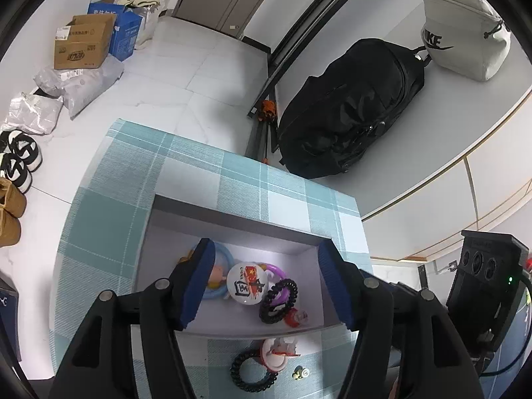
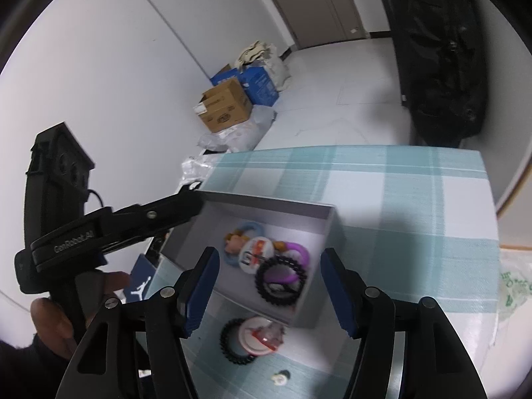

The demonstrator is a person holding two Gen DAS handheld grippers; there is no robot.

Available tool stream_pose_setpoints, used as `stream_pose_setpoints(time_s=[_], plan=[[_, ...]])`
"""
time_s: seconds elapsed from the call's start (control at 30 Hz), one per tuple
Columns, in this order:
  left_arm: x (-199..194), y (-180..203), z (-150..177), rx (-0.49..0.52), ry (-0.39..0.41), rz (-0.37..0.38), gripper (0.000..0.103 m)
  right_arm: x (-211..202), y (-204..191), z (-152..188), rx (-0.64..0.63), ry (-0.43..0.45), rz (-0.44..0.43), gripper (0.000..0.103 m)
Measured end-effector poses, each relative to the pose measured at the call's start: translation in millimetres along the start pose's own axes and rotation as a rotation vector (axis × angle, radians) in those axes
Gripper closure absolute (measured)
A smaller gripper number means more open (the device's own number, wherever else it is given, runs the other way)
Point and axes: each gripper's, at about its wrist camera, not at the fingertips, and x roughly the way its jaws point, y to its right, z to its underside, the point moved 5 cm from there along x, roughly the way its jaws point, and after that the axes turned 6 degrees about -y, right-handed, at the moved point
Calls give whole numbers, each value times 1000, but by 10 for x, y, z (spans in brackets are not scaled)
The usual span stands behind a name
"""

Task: Organize jewelry
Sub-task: 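Open both tools to release the items and lift out of the box, then grasp the second red ring pacifier item with the right tool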

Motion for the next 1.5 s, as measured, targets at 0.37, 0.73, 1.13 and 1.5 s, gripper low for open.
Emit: stream_pose_setpoints(time_s=[0.37, 0.73, 1.13, 1.5], plan=[[-242, 45, 193, 66, 70, -58, 36, -332, -19, 98, -7, 95, 21, 17], [-350, -3, 486, 95, 106, -92, 28, -378, -82, 394, -41, 89, 67, 8], [-94, -167, 856, 76, -58, -51, 17, -115, 2, 705, -6, -17, 82, 8], [-186, -292, 849, 44, -45, -53, 11, 208, -62, 716, 6, -88, 52, 8]])
